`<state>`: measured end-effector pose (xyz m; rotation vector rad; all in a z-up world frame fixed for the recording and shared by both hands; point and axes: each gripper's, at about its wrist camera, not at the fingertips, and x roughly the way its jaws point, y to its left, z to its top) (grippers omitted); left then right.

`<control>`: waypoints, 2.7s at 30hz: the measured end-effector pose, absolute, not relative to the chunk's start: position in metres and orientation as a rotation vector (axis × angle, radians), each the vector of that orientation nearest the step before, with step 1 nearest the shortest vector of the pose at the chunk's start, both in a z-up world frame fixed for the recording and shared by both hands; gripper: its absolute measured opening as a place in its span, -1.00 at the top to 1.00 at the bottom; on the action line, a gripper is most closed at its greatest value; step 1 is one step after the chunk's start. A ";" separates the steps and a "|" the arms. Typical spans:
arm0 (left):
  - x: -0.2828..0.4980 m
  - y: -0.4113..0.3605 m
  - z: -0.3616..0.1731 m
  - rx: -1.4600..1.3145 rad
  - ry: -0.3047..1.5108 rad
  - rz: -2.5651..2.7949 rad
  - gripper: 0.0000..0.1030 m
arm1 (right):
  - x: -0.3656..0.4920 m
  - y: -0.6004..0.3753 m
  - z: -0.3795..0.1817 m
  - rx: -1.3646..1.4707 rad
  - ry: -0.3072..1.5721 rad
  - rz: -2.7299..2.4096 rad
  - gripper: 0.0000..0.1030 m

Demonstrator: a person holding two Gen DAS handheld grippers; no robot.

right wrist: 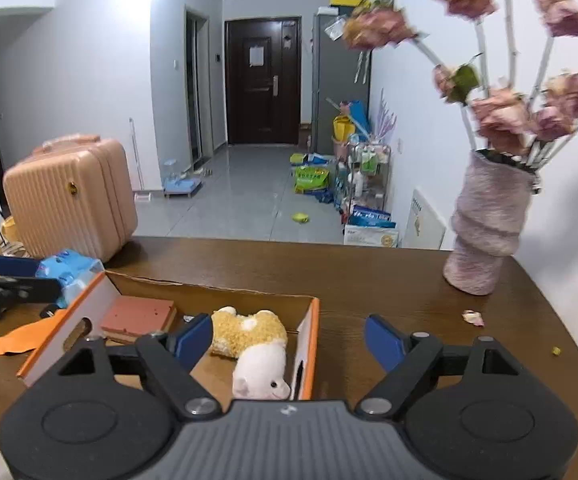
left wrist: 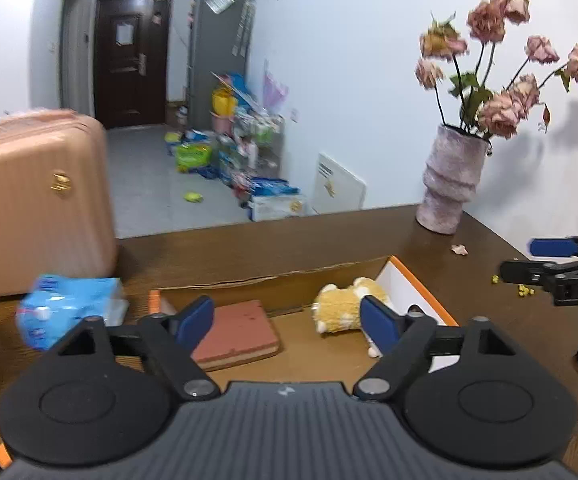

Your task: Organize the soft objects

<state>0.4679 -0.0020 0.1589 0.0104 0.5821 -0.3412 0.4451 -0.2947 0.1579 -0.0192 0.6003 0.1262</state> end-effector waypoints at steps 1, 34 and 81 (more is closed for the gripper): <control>0.460 0.001 0.163 0.007 0.580 -0.331 -0.63 | 0.437 -0.296 0.161 -0.021 0.596 0.123 -0.61; 0.181 -0.035 0.014 -0.089 0.635 -0.464 -0.84 | 0.200 -0.296 0.009 0.116 0.531 0.344 -0.34; 0.295 0.029 0.110 -0.315 0.452 -0.655 0.57 | 0.285 -0.261 0.100 0.395 0.482 0.616 0.51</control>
